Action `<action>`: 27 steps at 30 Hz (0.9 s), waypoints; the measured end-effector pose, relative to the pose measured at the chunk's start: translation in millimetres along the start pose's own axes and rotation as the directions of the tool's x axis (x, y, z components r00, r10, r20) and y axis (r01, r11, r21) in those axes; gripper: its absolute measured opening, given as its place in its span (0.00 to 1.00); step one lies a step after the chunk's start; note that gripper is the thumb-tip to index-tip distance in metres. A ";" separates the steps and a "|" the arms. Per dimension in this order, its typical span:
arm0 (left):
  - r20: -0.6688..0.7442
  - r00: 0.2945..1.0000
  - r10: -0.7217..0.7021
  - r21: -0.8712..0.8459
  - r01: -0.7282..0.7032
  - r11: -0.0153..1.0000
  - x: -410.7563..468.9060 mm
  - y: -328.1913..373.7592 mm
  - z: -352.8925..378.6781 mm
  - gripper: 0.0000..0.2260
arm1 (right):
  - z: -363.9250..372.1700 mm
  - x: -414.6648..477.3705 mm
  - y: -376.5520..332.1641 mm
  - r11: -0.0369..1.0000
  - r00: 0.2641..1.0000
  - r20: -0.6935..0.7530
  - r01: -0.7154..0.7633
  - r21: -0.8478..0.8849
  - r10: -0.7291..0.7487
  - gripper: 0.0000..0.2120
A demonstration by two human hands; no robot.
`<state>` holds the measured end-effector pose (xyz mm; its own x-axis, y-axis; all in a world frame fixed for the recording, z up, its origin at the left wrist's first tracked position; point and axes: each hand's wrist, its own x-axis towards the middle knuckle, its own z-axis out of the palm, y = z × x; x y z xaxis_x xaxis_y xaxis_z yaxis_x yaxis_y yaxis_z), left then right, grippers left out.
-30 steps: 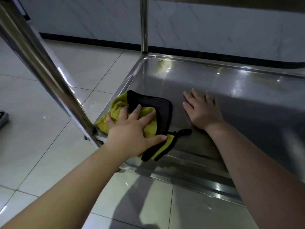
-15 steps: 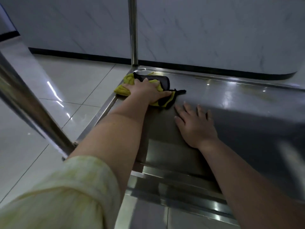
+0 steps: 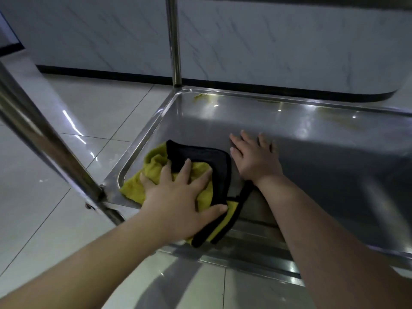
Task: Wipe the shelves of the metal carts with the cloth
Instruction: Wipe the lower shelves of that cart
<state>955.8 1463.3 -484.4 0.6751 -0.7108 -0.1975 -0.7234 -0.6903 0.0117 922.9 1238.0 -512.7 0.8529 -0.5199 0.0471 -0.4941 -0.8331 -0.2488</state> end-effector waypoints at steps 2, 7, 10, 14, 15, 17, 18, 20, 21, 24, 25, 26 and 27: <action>-0.009 1.000 -0.003 0.002 0.003 1.000 4.6 15.9 -0.5 0.40 | -3.6 1.5 1.5 0.996 1.000 -0.018 -0.001 0.094 0.003 0.21; 0.044 0.999 -0.010 0.024 0.009 1.000 59.6 57.2 -20.5 0.38 | -41.8 -4.4 24.3 0.635 0.991 -0.052 -0.037 0.771 0.122 0.13; 0.015 0.999 -0.034 0.020 0.034 0.999 69.6 69.9 -18.2 0.39 | -63.4 -8.6 72.4 0.746 0.976 -0.049 -0.129 0.653 0.211 0.16; -0.026 0.998 -0.057 0.010 0.057 0.998 68.7 73.6 -14.4 0.40 | -64.1 -28.2 132.6 0.962 0.962 0.040 -0.273 0.027 0.272 0.23; -0.026 0.998 -0.062 0.012 0.063 0.998 70.8 76.0 -14.8 0.40 | -61.1 -32.4 139.5 0.958 0.957 0.065 -0.281 -0.048 0.284 0.24; -0.025 0.998 -0.062 0.019 0.063 0.998 82.4 84.4 -17.2 0.41 | -54.6 -34.5 145.9 0.960 0.960 0.075 -0.261 -0.101 0.269 0.25; -0.029 0.998 -0.054 0.016 0.054 0.998 91.7 90.2 -19.2 0.40 | -52.6 -33.2 146.7 0.962 0.964 0.070 -0.250 -0.114 0.258 0.25; -0.052 0.998 -0.031 -0.002 0.031 1.000 118.0 105.7 -24.8 0.39 | -50.0 -30.6 148.9 0.962 0.966 0.053 -0.246 -0.120 0.254 0.25; -0.063 0.998 -0.025 -0.010 0.024 1.000 134.5 115.1 -28.6 0.38 | -49.2 -29.8 150.5 0.961 0.966 0.046 -0.248 -0.125 0.256 0.25; -0.056 0.997 -0.048 -0.028 0.046 0.999 186.6 149.7 -41.2 0.38 | -46.2 -30.8 153.7 0.959 0.968 0.026 -0.243 -0.144 0.250 0.25; -0.048 0.997 -0.058 -0.038 0.056 0.998 202.1 161.2 -45.1 0.38 | -45.6 -30.9 153.7 0.960 0.969 0.013 -0.242 -0.143 0.246 0.26; -0.040 0.997 -0.063 -0.046 0.061 0.997 215.2 172.3 -48.9 0.38 | -45.0 -30.4 153.7 0.960 0.970 0.001 -0.241 -0.142 0.243 0.26; -0.036 0.997 -0.062 -0.049 0.061 0.997 225.8 181.6 -52.8 0.38 | -44.6 -29.9 154.1 0.960 0.971 -0.011 -0.240 -0.142 0.241 0.26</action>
<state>984.5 1170.3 -475.2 0.7238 -0.6707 -0.1622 -0.6732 -0.7379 0.0475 813.7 1116.7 -509.2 0.7071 -0.7071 -0.0031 -0.7029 -0.7023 -0.1129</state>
